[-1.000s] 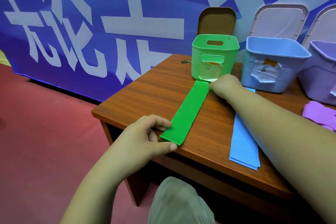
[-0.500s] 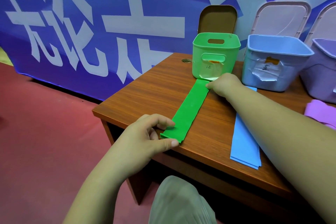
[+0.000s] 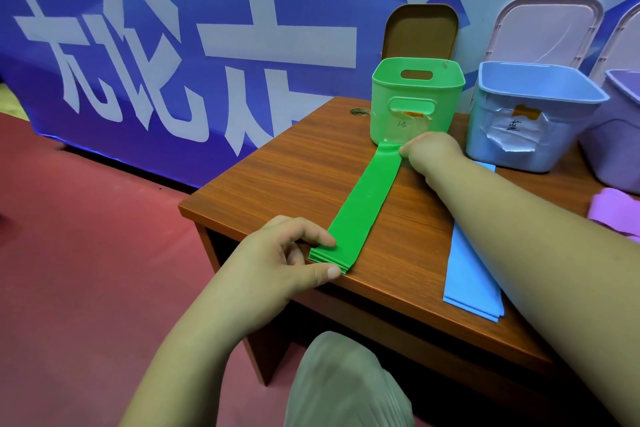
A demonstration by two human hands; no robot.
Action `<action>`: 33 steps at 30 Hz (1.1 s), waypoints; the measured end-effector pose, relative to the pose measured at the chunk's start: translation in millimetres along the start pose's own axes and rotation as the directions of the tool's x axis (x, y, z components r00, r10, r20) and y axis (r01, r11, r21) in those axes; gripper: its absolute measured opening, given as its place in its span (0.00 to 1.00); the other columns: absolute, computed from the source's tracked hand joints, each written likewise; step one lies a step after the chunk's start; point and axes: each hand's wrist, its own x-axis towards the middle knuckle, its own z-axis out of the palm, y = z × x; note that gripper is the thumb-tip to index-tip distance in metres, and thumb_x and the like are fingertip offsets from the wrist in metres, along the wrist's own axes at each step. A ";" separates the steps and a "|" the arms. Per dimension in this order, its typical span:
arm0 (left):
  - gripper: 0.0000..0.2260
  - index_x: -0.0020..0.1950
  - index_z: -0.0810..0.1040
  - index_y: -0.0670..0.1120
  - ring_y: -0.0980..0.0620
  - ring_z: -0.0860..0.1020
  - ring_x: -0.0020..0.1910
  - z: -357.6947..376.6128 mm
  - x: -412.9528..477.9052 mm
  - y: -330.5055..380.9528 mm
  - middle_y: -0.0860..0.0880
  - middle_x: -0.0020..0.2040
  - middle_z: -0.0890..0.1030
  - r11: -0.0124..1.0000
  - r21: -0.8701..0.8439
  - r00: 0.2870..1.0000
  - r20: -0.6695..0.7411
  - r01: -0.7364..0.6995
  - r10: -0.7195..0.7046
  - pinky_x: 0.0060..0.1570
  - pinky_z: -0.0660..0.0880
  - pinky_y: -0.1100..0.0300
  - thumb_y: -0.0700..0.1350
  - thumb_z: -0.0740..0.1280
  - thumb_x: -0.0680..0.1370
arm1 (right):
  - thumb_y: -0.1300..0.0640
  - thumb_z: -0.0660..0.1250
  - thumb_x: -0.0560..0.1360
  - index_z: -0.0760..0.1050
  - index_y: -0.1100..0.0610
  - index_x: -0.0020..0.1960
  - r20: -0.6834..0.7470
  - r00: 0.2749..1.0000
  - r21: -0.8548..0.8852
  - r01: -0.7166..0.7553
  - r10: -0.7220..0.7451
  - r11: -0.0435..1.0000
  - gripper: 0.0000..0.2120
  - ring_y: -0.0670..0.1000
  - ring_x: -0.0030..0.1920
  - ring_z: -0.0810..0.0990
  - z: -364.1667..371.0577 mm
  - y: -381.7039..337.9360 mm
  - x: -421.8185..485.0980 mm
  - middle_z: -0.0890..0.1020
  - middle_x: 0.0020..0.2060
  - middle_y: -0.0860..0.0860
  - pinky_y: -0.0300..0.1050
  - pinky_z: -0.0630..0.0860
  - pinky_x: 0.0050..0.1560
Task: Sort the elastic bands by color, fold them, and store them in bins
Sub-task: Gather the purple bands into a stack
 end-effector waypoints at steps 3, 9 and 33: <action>0.14 0.53 0.86 0.58 0.58 0.71 0.32 0.9 -0.2 -1.4 0.60 0.40 0.75 1.000 -0.006 1.000 -0.004 0.004 -0.004 0.37 0.69 0.66 0.47 0.83 0.71 | 0.50 0.58 0.85 0.78 0.61 0.68 -0.027 0.999 0.018 0.022 -0.022 1.000 0.20 0.62 0.66 0.78 0.2 -0.2 -1.9 0.79 0.67 0.61 0.49 0.74 0.58; 0.14 0.54 0.85 0.58 0.59 0.72 0.32 2.6 -0.8 -4.7 0.57 0.39 0.74 1.000 -0.025 1.000 -0.024 0.016 -0.016 0.37 0.69 0.67 0.48 0.82 0.72 | 0.53 0.66 0.79 0.79 0.63 0.58 -0.030 1.000 0.044 0.002 0.000 0.999 0.15 0.64 0.56 0.83 1.6 10.6 -4.0 0.84 0.56 0.61 0.52 0.81 0.56; 0.04 0.52 0.82 0.58 0.68 0.76 0.40 11.7 -1.0 44.7 0.59 0.50 0.82 0.986 0.160 0.987 -0.162 0.036 -0.010 0.38 0.70 0.68 0.55 0.73 0.79 | 0.52 0.70 0.77 0.84 0.56 0.45 0.031 0.935 0.071 0.351 -0.353 0.934 0.09 0.56 0.44 0.82 -60.1 28.2 -82.1 0.86 0.43 0.53 0.44 0.74 0.39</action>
